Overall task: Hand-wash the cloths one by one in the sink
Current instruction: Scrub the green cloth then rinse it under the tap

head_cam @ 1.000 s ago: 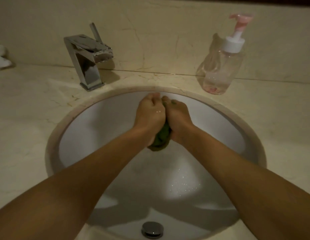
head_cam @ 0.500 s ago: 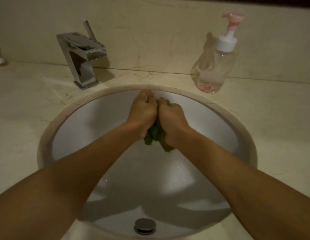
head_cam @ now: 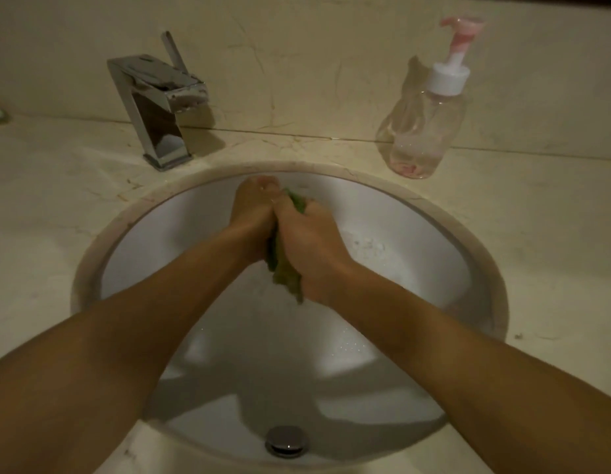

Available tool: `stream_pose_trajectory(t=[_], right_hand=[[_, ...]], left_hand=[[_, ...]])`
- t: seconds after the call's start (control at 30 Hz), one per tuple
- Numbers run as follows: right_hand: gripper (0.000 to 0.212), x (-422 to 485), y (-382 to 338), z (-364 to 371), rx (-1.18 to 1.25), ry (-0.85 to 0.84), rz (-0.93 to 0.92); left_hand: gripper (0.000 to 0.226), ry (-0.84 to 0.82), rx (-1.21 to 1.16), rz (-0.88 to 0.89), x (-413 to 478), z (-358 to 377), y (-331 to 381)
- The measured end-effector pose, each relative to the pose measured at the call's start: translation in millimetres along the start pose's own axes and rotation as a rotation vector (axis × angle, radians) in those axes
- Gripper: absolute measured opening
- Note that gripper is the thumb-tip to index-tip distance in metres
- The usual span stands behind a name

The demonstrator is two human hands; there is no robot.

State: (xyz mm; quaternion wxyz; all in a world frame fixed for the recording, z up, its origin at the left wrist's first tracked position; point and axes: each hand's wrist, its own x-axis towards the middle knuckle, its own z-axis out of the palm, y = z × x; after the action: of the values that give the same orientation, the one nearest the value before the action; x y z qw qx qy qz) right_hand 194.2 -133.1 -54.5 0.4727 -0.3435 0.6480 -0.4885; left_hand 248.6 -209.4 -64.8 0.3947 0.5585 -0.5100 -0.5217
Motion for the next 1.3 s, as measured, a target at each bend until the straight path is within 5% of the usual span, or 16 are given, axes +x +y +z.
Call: stream_pose_trajectory(t=[0.1,0.23,0.4,0.53,0.67,0.8,0.9,1.0,1.13,1.3], right_hand=[[0.035,18,-2,-1,-0.009,0.041,-0.004],[0.04,32,-7,-24,0.158,0.187,0.153],[0.037,17,-2,-15,0.099,-0.001,0.13],[0.03,27,-8,-39,-0.24,-0.159,0.133],[0.055,50,8,-68,-1.196,-0.066,0.044],[0.012,57,12,-67,-1.342,-0.312,-0.1],[0.039,60,27,-65,-1.473,-0.592,0.088],[0.078,65,41,-71,-1.543,-0.506,0.1],[0.036,68,47,-58,-1.44,-0.413,-0.092],[0.012,62,26,-55,-0.6,-0.283,0.045]], left_hand=[[0.024,-0.061,-0.062,-0.07,-7,1,1],[0.022,-0.13,0.003,0.092,-31,28,-1],[0.026,-0.056,0.173,0.087,-4,5,-4],[0.042,-0.221,0.739,0.135,12,-13,-17],[0.067,-0.224,1.19,0.292,12,-20,-29],[0.03,-0.452,1.203,0.425,8,-13,-25],[0.046,-0.754,1.408,0.306,8,-11,-35],[0.079,-0.769,1.62,0.272,17,-15,-49],[0.091,-0.697,1.643,0.253,19,-19,-48],[0.081,-0.703,1.612,0.208,22,-15,-49]])
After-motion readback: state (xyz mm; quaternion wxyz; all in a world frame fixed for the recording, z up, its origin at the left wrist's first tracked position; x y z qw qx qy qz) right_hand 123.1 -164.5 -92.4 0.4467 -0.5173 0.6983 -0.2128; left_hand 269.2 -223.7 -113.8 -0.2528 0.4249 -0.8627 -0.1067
